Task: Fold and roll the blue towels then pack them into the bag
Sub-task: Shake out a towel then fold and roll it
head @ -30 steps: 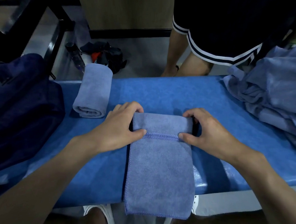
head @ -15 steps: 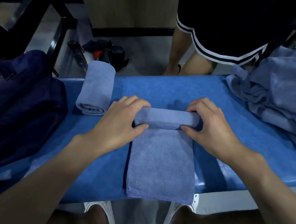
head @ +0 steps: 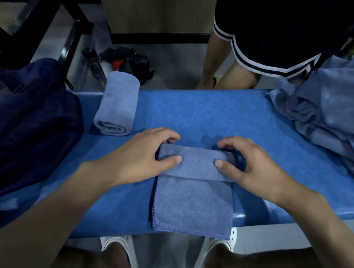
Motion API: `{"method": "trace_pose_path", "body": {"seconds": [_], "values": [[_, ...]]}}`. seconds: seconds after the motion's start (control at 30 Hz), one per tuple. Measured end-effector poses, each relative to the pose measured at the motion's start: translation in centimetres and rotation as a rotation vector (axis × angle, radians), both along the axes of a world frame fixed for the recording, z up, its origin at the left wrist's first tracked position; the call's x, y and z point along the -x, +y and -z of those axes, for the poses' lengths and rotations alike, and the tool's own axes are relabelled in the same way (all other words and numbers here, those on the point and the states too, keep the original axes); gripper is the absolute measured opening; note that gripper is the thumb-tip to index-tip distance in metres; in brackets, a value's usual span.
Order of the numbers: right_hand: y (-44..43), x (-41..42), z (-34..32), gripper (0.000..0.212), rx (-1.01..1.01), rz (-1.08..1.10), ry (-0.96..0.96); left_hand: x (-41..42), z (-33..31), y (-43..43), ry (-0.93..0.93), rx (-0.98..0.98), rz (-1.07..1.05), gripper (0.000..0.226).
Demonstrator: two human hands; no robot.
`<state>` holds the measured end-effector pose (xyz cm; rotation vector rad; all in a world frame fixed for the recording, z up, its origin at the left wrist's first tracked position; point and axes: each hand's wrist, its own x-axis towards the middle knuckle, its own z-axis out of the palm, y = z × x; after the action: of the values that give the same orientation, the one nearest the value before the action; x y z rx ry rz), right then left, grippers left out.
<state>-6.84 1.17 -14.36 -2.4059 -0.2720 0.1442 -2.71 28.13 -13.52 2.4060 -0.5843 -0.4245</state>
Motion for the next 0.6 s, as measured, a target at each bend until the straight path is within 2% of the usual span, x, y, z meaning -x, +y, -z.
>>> {"method": "trace_pose_path", "body": {"seconds": [0.1,0.23,0.33,0.43,0.6], "values": [[-0.5,0.1,-0.3,0.056,0.046,-0.020,0.089,-0.1,0.2,0.2,0.001,-0.074,0.061,0.053],[-0.5,0.1,-0.9,0.057,0.017,-0.049,0.184,-0.2,-0.1,0.1,0.042,-0.095,0.091,0.047],[-0.1,-0.2,-0.8,0.053,-0.009,-0.051,0.187,-0.1,-0.4,-0.1,0.085,-0.052,0.078,0.042],[0.2,-0.5,-0.5,0.046,-0.055,0.000,0.087,-0.2,-0.2,-0.3,0.068,0.032,0.042,0.038],[1.1,-1.3,-0.2,0.043,0.011,0.057,-0.205,-0.6,0.1,-0.6,-0.149,0.081,-0.022,0.041]]}}
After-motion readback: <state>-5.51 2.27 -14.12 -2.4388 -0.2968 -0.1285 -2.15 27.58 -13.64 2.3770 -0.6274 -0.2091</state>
